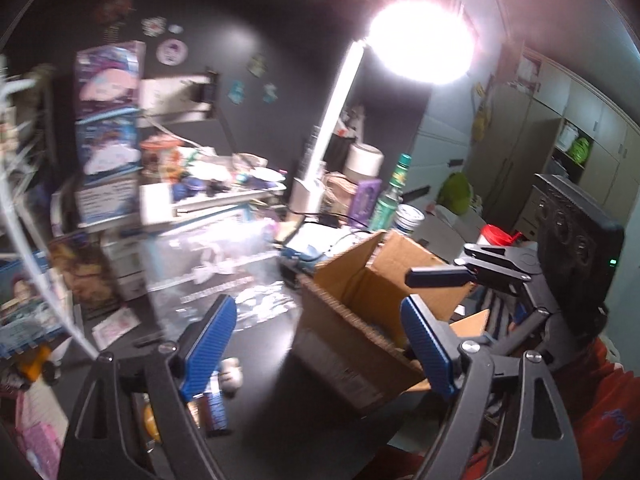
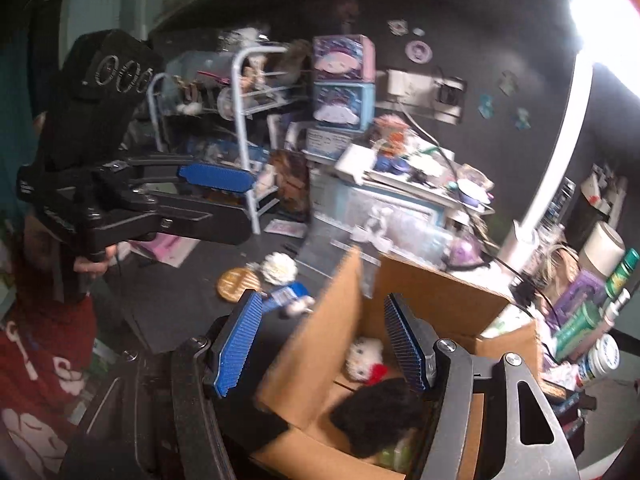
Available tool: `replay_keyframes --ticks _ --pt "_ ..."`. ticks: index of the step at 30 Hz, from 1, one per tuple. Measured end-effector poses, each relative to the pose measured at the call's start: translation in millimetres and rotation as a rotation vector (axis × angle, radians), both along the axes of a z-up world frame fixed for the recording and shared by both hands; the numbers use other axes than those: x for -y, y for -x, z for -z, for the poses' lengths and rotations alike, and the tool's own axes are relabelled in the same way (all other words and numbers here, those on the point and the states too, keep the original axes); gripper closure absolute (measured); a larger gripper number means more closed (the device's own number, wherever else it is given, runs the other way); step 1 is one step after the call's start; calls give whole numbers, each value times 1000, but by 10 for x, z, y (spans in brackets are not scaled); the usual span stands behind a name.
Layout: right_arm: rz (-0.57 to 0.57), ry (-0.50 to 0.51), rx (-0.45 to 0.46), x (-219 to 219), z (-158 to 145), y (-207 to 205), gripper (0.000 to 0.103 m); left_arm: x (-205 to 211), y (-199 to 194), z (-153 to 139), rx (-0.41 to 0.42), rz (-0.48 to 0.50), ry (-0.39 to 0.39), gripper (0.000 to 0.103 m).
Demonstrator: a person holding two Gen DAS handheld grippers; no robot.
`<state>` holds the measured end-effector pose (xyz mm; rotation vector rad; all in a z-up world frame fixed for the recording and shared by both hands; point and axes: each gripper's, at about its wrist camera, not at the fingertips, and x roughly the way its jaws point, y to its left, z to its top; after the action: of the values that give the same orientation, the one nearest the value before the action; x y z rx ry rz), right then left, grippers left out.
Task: Organize objects
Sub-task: 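Return the right tool to the desk over the bagged orange cookie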
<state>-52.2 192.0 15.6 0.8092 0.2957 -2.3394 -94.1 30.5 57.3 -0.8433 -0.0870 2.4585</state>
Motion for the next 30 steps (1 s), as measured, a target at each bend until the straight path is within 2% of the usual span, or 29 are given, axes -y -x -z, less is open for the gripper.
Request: replay_keyframes --ticks 4,7,12,15,17,20,25,26,27,30 --pt "-110 33 22 470 71 -133 43 375 -192 86 -21 -73 4 19" --pt "-185 49 66 850 236 -196 43 700 -325 246 -17 -149 13 19" --pt "-223 114 232 1287 723 -11 42 1147 -454 555 11 -227 -7 19" --pt "-187 171 353 1447 1103 176 41 1359 -499 787 44 -235 -23 19" --pt "-134 192 395 1537 1318 283 38 1479 -498 958 76 -227 -31 19" --pt "-52 227 418 1644 1539 420 29 1600 -514 1121 105 -205 -68 19" --pt "54 257 443 1757 1762 614 26 1715 -537 1232 105 -202 -94 19" --pt "72 262 451 1765 1797 667 21 1745 -549 1246 103 -200 -100 19" --pt "89 257 453 1789 1834 712 18 1771 -548 1245 101 -198 -104 19" --pt "144 210 419 1852 1888 806 17 1876 -565 1253 94 -204 -114 19"
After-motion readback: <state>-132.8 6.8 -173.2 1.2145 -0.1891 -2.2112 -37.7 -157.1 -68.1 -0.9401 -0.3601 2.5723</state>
